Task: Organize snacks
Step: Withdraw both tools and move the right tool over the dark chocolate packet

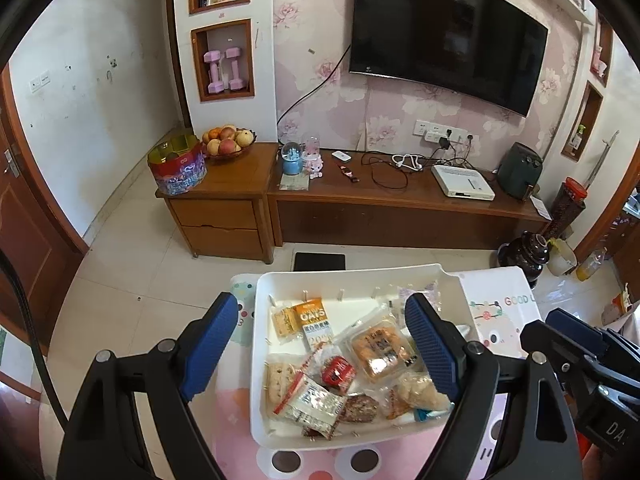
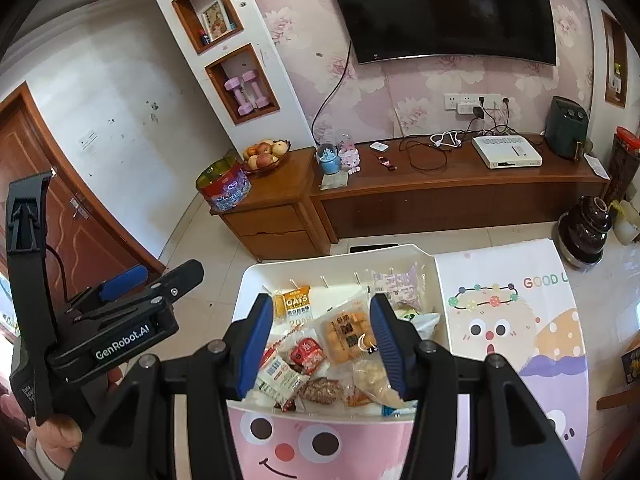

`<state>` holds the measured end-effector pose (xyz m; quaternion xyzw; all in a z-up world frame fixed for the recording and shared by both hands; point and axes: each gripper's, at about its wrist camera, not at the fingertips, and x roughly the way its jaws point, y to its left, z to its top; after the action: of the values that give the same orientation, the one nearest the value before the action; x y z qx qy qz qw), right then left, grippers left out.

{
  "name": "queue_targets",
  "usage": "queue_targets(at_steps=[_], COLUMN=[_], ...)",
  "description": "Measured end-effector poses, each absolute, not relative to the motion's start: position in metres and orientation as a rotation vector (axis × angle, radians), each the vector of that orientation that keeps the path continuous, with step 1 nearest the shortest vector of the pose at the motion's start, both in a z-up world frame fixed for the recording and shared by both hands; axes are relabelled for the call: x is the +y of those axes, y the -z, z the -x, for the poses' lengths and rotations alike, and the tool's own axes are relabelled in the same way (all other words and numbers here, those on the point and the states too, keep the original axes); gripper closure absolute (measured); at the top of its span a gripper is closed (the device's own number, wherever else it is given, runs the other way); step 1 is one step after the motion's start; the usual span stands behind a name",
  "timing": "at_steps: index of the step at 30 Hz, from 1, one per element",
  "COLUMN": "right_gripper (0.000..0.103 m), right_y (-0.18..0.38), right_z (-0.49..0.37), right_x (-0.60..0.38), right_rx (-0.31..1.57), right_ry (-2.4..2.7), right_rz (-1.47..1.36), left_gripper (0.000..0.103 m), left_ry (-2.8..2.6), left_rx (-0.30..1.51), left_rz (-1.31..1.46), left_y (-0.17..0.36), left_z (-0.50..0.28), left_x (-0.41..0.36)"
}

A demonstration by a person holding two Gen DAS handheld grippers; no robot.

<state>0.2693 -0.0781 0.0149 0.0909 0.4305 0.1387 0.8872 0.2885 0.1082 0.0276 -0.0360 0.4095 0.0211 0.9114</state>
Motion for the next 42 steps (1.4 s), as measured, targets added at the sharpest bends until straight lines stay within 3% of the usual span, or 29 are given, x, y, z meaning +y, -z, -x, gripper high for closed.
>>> queue_targets(at_steps=[11,19,38,42], right_gripper=[0.052,0.052,0.05,0.041], right_y=[-0.031,-0.007,0.158,0.189], right_z=[-0.22,-0.172,-0.112,-0.108], right_x=[-0.101,-0.125,-0.156,-0.147], right_rx=[0.88,0.946,1.287,1.343], right_ry=[-0.29,-0.282,-0.319,-0.369], right_rz=[-0.161,-0.125,-0.04,0.003], left_gripper=[0.015,0.012,0.012,0.012], left_ry=[-0.024,-0.022,-0.084,-0.096], left_rx=[0.8,0.812,1.125,1.178], left_rz=[0.03,0.012,0.126,0.158], left_y=[-0.045,-0.027,0.133,0.158], left_z=[-0.232,-0.178,-0.093,-0.085], left_x=[0.073,0.048,0.035,0.037])
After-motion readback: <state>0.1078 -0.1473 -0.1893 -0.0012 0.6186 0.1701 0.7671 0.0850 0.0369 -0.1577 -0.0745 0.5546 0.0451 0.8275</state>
